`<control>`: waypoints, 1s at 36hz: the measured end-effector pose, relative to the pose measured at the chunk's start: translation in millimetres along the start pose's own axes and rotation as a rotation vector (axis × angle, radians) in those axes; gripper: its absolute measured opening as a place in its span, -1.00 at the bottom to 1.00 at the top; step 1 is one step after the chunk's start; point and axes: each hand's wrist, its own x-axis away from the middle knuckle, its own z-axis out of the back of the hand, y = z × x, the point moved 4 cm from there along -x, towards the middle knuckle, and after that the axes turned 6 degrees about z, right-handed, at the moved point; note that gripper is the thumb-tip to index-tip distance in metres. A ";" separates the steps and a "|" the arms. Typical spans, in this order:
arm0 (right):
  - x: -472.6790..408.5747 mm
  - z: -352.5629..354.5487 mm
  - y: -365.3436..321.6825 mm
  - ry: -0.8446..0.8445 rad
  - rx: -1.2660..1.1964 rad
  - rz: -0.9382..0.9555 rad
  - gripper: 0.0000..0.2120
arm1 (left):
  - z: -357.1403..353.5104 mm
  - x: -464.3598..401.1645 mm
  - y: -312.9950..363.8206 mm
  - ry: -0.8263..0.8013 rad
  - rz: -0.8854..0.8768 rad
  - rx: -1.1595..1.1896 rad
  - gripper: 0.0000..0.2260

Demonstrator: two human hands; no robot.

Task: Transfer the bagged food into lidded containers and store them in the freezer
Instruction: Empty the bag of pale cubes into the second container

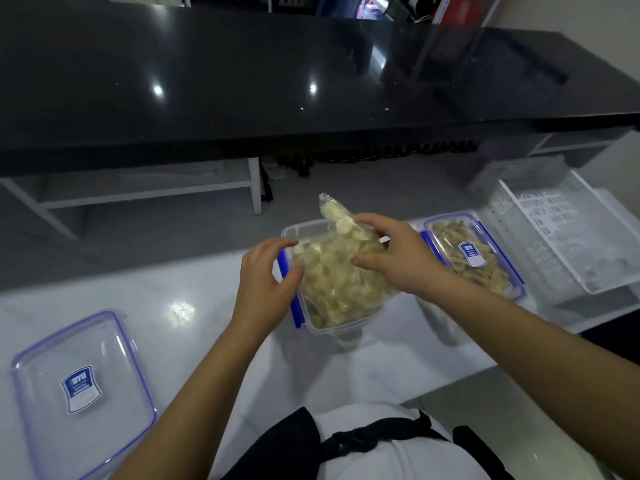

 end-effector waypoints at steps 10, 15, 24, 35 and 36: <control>10.3 -11.0 -6.5 -0.057 0.087 0.055 -0.43 | 11.2 -57.8 49.3 -0.409 0.096 0.272 -0.80; 12.8 -6.3 -0.4 0.002 0.029 0.026 -0.50 | 11.6 -65.2 47.9 -0.480 0.067 0.250 -0.87; 16.7 -6.5 8.6 -0.001 -0.007 -0.019 -0.54 | 2.8 -60.1 39.4 -0.337 -0.046 0.052 -0.93; 34.1 -4.5 36.6 -0.040 -0.104 -0.199 -0.59 | 15.5 -67.2 48.6 -0.122 -0.043 0.362 -0.88; 38.5 -6.1 41.4 -0.029 -0.120 -0.217 -0.66 | 15.2 -66.3 48.2 -0.122 -0.038 0.380 -0.88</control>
